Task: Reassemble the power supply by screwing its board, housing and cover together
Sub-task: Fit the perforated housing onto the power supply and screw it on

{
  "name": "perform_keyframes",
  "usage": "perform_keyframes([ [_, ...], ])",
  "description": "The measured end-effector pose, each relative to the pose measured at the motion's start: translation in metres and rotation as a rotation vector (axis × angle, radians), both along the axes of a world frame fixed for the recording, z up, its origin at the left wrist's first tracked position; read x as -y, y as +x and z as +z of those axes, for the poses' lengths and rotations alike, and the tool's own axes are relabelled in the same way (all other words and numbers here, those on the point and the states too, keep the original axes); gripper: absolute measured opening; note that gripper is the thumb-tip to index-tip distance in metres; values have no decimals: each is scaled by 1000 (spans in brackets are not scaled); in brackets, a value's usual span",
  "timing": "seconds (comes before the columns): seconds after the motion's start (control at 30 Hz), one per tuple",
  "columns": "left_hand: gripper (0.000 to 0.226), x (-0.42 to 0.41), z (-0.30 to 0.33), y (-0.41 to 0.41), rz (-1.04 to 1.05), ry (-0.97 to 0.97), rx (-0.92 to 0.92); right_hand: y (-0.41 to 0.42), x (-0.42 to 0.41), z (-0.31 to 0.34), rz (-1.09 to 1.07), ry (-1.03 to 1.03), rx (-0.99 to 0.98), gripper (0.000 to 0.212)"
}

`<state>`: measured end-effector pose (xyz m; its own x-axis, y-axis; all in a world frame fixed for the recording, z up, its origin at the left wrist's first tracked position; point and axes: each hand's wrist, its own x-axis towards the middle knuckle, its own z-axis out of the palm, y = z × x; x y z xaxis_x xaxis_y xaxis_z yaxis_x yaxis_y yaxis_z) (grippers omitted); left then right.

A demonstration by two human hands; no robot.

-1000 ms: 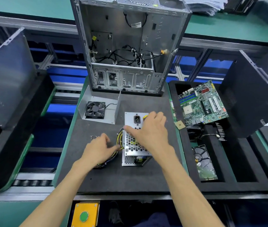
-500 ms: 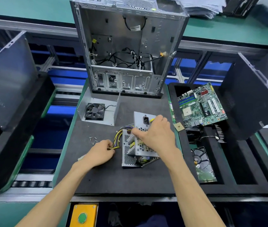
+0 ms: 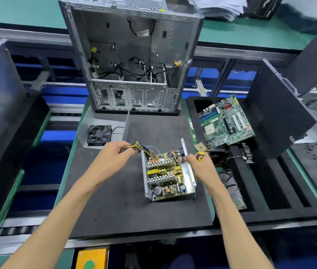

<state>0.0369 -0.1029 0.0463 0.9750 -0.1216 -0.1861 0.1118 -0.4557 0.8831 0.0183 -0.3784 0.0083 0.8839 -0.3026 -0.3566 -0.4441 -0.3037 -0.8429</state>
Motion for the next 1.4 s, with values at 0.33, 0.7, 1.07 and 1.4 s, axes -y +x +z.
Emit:
perform_keyframes([
  [0.33,8,-19,-11,-2,-142,63,-227,-3,-9,-31,64,-42,-3,40],
  [0.7,14,-14,-65,-21,-220,238,-286,7,-9,-37,113,-176,78,28],
  [1.07,37,-20,-94,-32,-217,707,-95,5,-12,-41,50,-86,80,31],
  [1.4,30,-31,-87,-36,-112,370,-150,-2,-18,-45,-49,-36,82,36],
])
